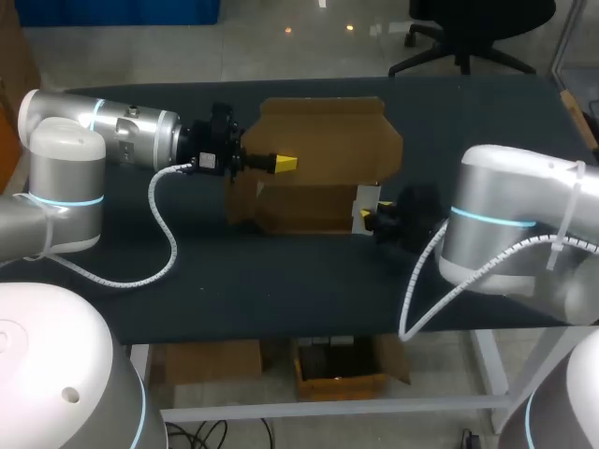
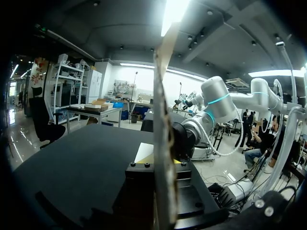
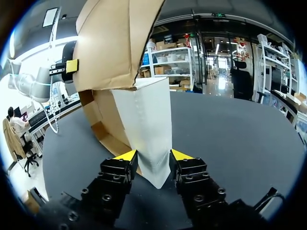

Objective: Assemble the packaging by folding the flat box into shape, placing the metal phone stand inside, and closing the box properly

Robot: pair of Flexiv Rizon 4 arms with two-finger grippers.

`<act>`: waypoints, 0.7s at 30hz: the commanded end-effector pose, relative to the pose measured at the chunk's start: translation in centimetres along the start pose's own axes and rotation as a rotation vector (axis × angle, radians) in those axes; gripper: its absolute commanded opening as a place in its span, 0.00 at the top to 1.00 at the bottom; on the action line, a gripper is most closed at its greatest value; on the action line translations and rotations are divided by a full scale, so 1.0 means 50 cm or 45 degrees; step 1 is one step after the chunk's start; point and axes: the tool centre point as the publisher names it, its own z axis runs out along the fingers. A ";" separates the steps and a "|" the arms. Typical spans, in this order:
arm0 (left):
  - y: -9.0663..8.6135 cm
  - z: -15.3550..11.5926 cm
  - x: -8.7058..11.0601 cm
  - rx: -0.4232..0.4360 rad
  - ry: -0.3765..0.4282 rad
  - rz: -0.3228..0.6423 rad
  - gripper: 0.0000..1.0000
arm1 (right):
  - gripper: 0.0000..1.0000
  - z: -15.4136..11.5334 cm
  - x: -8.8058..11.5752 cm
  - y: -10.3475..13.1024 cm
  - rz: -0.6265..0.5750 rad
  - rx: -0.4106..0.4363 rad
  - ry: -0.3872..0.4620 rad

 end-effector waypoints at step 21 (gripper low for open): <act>0.008 0.003 -0.001 0.000 0.002 0.001 1.00 | 0.67 0.020 0.015 0.006 0.069 -0.045 -0.151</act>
